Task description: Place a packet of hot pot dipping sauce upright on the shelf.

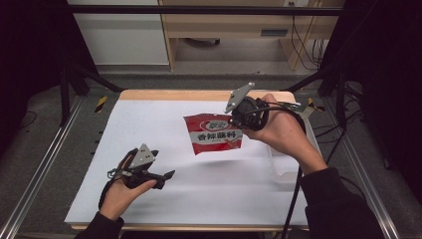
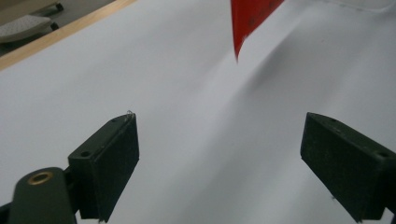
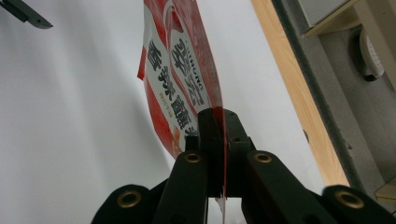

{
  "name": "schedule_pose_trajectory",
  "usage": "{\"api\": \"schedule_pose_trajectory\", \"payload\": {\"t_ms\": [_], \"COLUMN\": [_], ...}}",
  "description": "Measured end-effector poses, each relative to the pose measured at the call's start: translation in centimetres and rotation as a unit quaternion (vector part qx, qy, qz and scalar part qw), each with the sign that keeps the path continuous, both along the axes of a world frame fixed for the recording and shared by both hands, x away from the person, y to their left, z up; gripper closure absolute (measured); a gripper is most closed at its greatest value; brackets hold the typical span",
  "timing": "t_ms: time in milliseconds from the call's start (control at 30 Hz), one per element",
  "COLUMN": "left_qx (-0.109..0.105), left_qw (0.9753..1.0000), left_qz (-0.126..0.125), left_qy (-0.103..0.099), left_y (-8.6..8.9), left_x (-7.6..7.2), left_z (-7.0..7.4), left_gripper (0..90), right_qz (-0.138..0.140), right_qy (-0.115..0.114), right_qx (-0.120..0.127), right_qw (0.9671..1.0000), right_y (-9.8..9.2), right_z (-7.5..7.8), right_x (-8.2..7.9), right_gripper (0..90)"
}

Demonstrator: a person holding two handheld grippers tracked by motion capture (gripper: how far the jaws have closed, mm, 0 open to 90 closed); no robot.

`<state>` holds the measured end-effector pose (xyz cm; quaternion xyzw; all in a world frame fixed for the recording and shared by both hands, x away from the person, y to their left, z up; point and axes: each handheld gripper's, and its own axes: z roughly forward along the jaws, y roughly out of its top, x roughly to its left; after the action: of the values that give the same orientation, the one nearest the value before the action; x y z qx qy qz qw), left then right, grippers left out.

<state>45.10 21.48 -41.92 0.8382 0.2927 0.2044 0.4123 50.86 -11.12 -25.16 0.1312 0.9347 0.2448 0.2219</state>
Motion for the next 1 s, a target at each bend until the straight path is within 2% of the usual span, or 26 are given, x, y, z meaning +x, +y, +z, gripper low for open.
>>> {"api": "schedule_pose_trajectory", "payload": {"t_ms": [200,433,600,1000], "left_qx": [-0.012,-0.019,-0.014,-0.007], "left_qw": [0.9995,0.9976,0.9976,0.9969], "left_qz": [0.027,0.067,0.068,0.078], "left_qy": [0.009,0.006,0.003,0.007], "left_y": [2.3,4.7,4.7,4.7], "left_x": [-0.2,-0.7,-0.8,-0.5], "left_z": [-1.3,-2.0,-2.1,-2.6], "left_gripper": [9.8,8.3,7.8,7.3], "right_qz": [-0.006,-0.02,-0.035,-0.069], "right_qy": [-0.006,-0.022,-0.031,-0.019], "right_qx": [0.003,0.014,0.022,0.02], "right_qw": [1.0,0.9994,0.9987,0.9973], "right_y": [-1.0,-2.8,-4.4,-6.8], "right_z": [1.3,3.2,4.0,4.6], "right_x": [-0.3,-1.1,-1.5,-1.5], "right_gripper": [89.9,90.0,90.0,89.9]}}
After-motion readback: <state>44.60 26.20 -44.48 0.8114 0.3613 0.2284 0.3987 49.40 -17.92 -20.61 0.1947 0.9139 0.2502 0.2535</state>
